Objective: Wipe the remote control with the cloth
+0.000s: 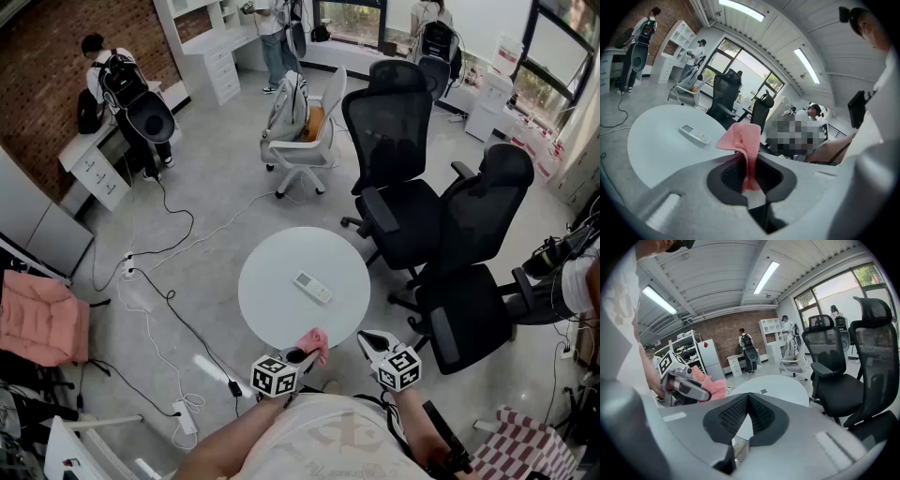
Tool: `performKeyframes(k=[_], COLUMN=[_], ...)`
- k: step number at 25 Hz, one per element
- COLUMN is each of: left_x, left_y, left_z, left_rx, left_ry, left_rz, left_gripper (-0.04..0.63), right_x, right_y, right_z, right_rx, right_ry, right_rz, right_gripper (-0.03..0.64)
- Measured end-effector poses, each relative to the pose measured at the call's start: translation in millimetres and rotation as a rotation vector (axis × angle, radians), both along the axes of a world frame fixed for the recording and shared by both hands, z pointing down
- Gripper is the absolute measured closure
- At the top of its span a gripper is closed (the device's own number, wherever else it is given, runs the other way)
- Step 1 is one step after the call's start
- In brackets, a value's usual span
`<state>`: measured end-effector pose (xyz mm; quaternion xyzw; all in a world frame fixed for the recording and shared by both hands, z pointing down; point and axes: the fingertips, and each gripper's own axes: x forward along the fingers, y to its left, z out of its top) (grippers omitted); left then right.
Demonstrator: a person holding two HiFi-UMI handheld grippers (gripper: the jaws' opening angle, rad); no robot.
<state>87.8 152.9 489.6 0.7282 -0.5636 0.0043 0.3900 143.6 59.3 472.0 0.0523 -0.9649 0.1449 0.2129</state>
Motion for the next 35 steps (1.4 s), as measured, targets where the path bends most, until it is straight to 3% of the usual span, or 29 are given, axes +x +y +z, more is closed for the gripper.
performKeyframes(k=[15, 35], left_x=[-3.6, -12.8], left_y=[13.5, 34.3], left_z=[-15.0, -14.3], left_rx=[0.028, 0.001], left_ry=[-0.034, -0.039], left_rz=[-0.070, -0.139], left_gripper=[0.568, 0.568], right_x=[-4.2, -4.3], right_y=[10.9, 12.1], right_z=[-19.2, -5.4], right_rx=[0.006, -0.051], right_ry=[-0.063, -0.036], right_rz=[-0.013, -0.008], right_gripper=[0.609, 0.609])
